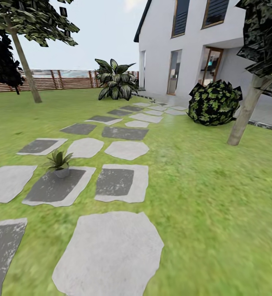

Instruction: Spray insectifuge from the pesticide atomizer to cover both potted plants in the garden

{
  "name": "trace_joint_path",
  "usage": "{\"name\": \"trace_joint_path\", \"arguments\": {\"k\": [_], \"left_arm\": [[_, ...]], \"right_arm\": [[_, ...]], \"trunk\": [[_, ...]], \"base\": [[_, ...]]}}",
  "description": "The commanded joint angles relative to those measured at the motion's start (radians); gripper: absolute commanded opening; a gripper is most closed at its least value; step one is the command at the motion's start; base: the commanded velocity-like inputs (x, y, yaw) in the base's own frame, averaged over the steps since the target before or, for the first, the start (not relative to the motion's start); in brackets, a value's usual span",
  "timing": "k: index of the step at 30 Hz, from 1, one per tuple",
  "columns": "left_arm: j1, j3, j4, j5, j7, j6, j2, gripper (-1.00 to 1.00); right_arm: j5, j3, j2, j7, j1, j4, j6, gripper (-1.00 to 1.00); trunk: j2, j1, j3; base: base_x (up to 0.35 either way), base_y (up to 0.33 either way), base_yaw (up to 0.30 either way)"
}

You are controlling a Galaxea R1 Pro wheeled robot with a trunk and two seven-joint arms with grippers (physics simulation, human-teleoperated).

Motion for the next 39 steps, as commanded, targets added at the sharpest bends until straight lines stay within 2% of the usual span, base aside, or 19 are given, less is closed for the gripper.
{"name": "trace_joint_path", "arguments": {"k": [1,39], "left_arm": [[-0.001,0.001,0.001,0.004,-0.001,-0.003,0.000,1.00],[-0.001,0.001,0.001,0.003,-0.002,-0.003,0.000,1.00]], "right_arm": [[0.000,-0.001,0.000,0.000,0.000,0.001,-0.003,1.00],[0.000,-0.001,0.000,-0.001,0.000,0.001,-0.003,1.00]], "trunk": [[0.000,0.000,-0.001],[0.000,0.000,-0.001]], "base": [[0.339,0.000,0.000],[0.339,0.000,0.000]]}}
